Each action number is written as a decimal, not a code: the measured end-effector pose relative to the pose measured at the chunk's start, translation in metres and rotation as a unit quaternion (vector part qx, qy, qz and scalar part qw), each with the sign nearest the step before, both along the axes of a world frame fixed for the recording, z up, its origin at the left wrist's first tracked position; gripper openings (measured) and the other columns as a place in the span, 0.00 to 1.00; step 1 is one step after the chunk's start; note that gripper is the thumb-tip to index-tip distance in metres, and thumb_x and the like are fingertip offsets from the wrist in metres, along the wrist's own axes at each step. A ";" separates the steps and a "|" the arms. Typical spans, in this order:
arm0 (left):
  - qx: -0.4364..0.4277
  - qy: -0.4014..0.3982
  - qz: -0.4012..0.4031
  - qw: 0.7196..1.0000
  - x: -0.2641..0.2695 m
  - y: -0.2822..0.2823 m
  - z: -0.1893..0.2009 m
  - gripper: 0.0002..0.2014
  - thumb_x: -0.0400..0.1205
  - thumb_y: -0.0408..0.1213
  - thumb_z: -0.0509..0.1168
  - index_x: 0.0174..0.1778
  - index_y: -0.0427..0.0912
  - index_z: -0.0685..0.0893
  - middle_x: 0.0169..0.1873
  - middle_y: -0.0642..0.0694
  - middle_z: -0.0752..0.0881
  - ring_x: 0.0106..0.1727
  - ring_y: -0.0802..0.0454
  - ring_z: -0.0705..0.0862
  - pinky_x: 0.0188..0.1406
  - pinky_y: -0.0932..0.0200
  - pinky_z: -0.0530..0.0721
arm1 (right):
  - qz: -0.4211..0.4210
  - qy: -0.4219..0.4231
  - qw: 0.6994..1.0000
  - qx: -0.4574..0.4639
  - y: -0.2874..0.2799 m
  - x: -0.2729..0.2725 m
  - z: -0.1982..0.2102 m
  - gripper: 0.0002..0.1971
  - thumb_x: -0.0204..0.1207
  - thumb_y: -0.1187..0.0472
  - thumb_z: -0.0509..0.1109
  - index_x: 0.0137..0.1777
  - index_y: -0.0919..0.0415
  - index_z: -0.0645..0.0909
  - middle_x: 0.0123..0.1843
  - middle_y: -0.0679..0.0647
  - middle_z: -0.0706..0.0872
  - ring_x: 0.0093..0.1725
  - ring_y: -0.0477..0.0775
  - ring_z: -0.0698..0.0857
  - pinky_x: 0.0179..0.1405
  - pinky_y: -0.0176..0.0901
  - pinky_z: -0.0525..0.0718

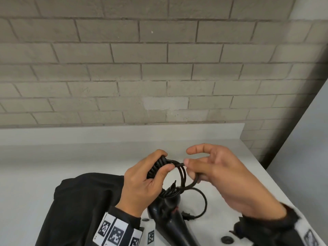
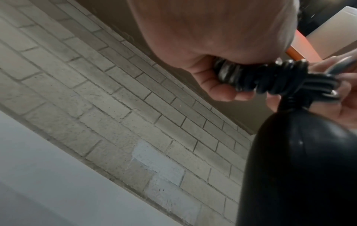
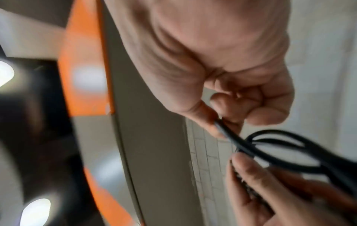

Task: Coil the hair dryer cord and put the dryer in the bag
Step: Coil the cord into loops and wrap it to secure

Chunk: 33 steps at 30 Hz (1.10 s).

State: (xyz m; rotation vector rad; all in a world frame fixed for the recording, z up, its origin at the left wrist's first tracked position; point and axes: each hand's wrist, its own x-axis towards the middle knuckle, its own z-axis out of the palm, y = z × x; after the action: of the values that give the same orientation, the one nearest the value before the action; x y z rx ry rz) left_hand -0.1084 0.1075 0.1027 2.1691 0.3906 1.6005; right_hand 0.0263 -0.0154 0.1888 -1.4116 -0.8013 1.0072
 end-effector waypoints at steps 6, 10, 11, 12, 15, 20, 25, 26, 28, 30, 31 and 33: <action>-0.015 0.014 0.005 1.000 -0.001 -0.001 0.007 0.16 0.76 0.59 0.71 0.47 0.51 0.82 0.26 0.56 0.78 0.25 0.60 0.77 0.28 0.71 0.76 | 0.100 0.349 0.929 0.070 0.003 0.006 -0.011 0.17 0.61 0.62 0.85 0.45 0.70 0.84 0.31 0.58 0.78 0.22 0.46 0.73 0.39 0.49 0.88; -0.026 -0.002 0.017 1.000 0.000 -0.002 0.004 0.14 0.82 0.58 0.65 0.46 0.50 0.82 0.24 0.56 0.78 0.22 0.59 0.77 0.24 0.66 0.76 | 0.075 0.204 0.958 0.188 -0.006 -0.014 -0.032 0.32 0.59 0.63 0.86 0.64 0.67 0.81 0.43 0.62 0.89 0.38 0.56 0.84 0.45 0.43 0.86; -0.029 -0.001 0.015 0.999 0.000 -0.004 0.003 0.15 0.83 0.58 0.64 0.46 0.49 0.82 0.26 0.57 0.78 0.23 0.61 0.77 0.25 0.69 0.76 | 0.054 0.131 0.969 0.203 -0.008 -0.022 -0.039 0.30 0.61 0.66 0.84 0.65 0.62 0.81 0.44 0.60 0.90 0.40 0.53 0.86 0.46 0.41 0.86; -0.033 0.002 0.014 0.999 0.000 -0.005 0.001 0.14 0.83 0.57 0.64 0.47 0.49 0.81 0.27 0.57 0.79 0.25 0.63 0.77 0.26 0.72 0.75 | 0.020 0.037 0.978 0.206 -0.010 -0.029 -0.048 0.28 0.63 0.67 0.83 0.64 0.56 0.82 0.46 0.56 0.91 0.42 0.50 0.88 0.47 0.40 0.86; -0.044 0.008 0.016 0.999 -0.001 -0.007 -0.002 0.13 0.83 0.55 0.64 0.48 0.49 0.81 0.27 0.62 0.78 0.24 0.64 0.77 0.28 0.75 0.74 | -0.104 -0.292 0.929 0.203 -0.012 -0.042 -0.072 0.13 0.70 0.56 0.78 0.54 0.44 0.85 0.49 0.39 0.88 0.50 0.46 0.86 0.51 0.30 0.81; -0.037 0.012 0.016 0.999 -0.003 -0.009 -0.002 0.13 0.83 0.55 0.64 0.48 0.49 0.81 0.25 0.61 0.78 0.22 0.61 0.79 0.26 0.74 0.75 | -0.125 -0.276 0.938 0.168 -0.019 -0.038 -0.072 0.02 0.75 0.54 0.75 0.42 0.48 0.87 0.41 0.42 0.90 0.42 0.45 0.88 0.43 0.33 0.84; -0.020 0.015 0.032 0.999 -0.008 -0.002 -0.001 0.11 0.81 0.53 0.67 0.48 0.49 0.81 0.24 0.57 0.78 0.23 0.59 0.78 0.27 0.76 0.73 | -0.025 0.208 0.970 0.124 -0.039 -0.003 -0.035 0.20 0.58 0.47 0.82 0.41 0.64 0.90 0.20 0.51 0.73 0.20 0.49 0.74 0.20 0.37 0.75; -0.010 0.018 0.033 0.999 -0.007 -0.001 0.001 0.11 0.80 0.51 0.68 0.48 0.48 0.82 0.24 0.55 0.78 0.24 0.59 0.76 0.28 0.77 0.72 | -0.020 0.259 0.958 0.124 -0.043 0.004 -0.032 0.22 0.58 0.48 0.81 0.43 0.68 0.89 0.19 0.49 0.67 0.19 0.48 0.70 0.19 0.36 0.72; 0.000 0.024 0.027 0.999 -0.004 -0.001 0.002 0.10 0.80 0.50 0.69 0.47 0.47 0.82 0.24 0.54 0.78 0.25 0.59 0.75 0.28 0.78 0.71 | -0.015 0.250 0.956 0.151 -0.046 0.009 -0.039 0.27 0.58 0.45 0.81 0.45 0.70 0.89 0.19 0.49 0.64 0.19 0.48 0.67 0.19 0.37 0.71; -0.014 0.017 0.019 1.000 -0.002 -0.004 0.001 0.11 0.81 0.52 0.68 0.48 0.48 0.82 0.24 0.54 0.79 0.24 0.59 0.76 0.26 0.76 0.72 | -0.035 0.146 0.965 0.213 -0.043 0.006 -0.054 0.32 0.57 0.38 0.83 0.46 0.68 0.88 0.21 0.53 0.70 0.23 0.52 0.71 0.26 0.40 0.75; -0.026 0.013 0.017 0.999 -0.001 -0.004 0.000 0.12 0.82 0.53 0.67 0.48 0.49 0.82 0.24 0.55 0.79 0.23 0.59 0.77 0.25 0.73 0.74 | -0.041 0.082 0.964 0.250 -0.041 0.004 -0.065 0.32 0.58 0.36 0.82 0.48 0.66 0.88 0.25 0.56 0.77 0.28 0.55 0.75 0.33 0.43 0.77; -0.042 0.011 0.020 0.999 -0.001 -0.005 -0.003 0.13 0.82 0.55 0.66 0.48 0.49 0.82 0.24 0.57 0.79 0.21 0.59 0.79 0.25 0.71 0.76 | -0.018 -0.026 0.958 0.284 -0.039 0.000 -0.089 0.32 0.60 0.38 0.82 0.53 0.64 0.88 0.40 0.59 0.87 0.41 0.58 0.82 0.46 0.48 0.78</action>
State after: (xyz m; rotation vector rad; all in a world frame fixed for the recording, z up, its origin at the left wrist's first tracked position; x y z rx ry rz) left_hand -0.1093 0.1029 0.0999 2.1295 0.5014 1.5539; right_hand 0.0259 -0.0543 0.0996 -0.9516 -1.0028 0.6386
